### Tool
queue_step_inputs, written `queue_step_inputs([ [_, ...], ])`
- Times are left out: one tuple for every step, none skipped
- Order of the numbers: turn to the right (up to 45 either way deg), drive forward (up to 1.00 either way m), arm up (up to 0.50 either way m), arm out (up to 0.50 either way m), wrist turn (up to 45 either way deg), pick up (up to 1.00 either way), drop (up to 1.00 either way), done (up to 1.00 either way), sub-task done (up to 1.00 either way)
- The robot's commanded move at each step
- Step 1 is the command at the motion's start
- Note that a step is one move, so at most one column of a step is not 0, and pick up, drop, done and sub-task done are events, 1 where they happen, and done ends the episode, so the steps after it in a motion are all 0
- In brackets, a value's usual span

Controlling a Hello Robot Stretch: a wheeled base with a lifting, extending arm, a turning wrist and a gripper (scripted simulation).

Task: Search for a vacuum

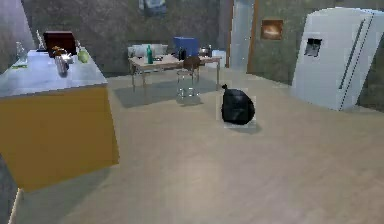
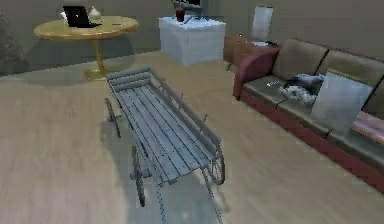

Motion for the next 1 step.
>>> queue_step_inputs([
  [-30.0,0.0,0.0,0.0,0.0,0.0,0.0,0.0,0.0],
])
